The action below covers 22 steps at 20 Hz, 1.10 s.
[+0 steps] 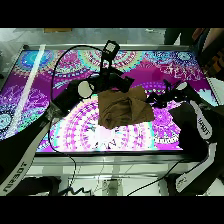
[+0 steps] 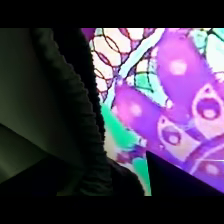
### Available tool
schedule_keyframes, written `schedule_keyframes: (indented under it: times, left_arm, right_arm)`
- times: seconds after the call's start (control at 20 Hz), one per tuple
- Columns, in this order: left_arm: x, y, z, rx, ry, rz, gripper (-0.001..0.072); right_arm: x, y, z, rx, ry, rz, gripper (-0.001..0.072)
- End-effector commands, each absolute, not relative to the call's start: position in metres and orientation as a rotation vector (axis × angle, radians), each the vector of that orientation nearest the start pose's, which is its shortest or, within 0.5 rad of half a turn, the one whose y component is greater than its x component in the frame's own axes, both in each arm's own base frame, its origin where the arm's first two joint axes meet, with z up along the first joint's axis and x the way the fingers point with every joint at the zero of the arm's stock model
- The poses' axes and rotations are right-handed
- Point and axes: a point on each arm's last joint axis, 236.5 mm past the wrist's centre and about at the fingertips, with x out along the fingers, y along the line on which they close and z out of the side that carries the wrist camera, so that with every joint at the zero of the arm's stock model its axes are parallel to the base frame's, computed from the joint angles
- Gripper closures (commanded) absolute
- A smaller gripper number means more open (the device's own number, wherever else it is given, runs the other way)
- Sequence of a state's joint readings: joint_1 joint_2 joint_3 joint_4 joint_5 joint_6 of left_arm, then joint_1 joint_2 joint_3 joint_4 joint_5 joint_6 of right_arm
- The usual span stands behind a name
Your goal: Fold the clothes and pants, and hang the long-sleeved shirts on hangers.
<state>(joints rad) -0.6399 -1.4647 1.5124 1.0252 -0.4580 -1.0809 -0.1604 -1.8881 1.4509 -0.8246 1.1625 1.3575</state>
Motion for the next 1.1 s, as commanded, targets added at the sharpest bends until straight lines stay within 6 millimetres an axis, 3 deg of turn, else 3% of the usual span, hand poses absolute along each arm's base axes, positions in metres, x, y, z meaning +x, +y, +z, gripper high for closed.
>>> schedule_keyframes:
  times: [0.0,0.15,0.3,0.35,0.4,0.45,0.55,0.65,0.75,0.9,1.05]
  left_arm:
    - [0.434,-0.388,0.193,0.068,0.367,-0.859,0.0089]
    - [0.435,-0.387,0.193,0.068,0.367,-0.858,0.0090]
    - [0.434,-0.384,0.188,0.074,0.391,-0.862,0.0089]
    - [0.433,-0.383,0.185,0.078,0.402,-0.866,0.0090]
    - [0.435,-0.378,0.182,0.094,0.413,-0.861,0.0101]
    - [0.435,-0.374,0.179,0.122,0.424,-0.858,0.0101]
    - [0.433,-0.362,0.176,0.171,0.447,-0.853,0.0101]
    - [0.426,-0.352,0.183,0.205,0.457,-0.857,0.0101]
    - [0.416,-0.345,0.196,0.230,0.447,-0.862,0.0101]
    - [0.399,-0.336,0.228,0.227,0.400,-0.872,0.0101]
    - [0.385,-0.327,0.263,0.218,0.332,-0.872,0.0101]
  right_arm:
    - [0.476,0.102,-0.096,0.928,1.405,0.418,0.0120]
    - [0.477,0.142,-0.090,0.991,1.387,0.547,0.0120]
    - [0.481,0.179,-0.091,0.906,1.339,0.625,0.0143]
    - [0.484,0.188,-0.092,0.880,1.318,0.634,0.0303]
    - [0.485,0.195,-0.093,0.865,1.307,0.633,0.0533]
    - [0.488,0.199,-0.093,0.848,1.291,0.632,0.0673]
    - [0.491,0.203,-0.079,0.774,1.231,0.682,0.0679]
    - [0.497,0.199,-0.050,0.735,1.164,0.707,0.0679]
    - [0.504,0.188,-0.004,0.678,1.054,0.729,0.0680]
    - [0.505,0.161,0.089,0.600,0.858,0.733,0.0680]
    - [0.489,0.119,0.178,0.546,0.678,0.697,0.0680]
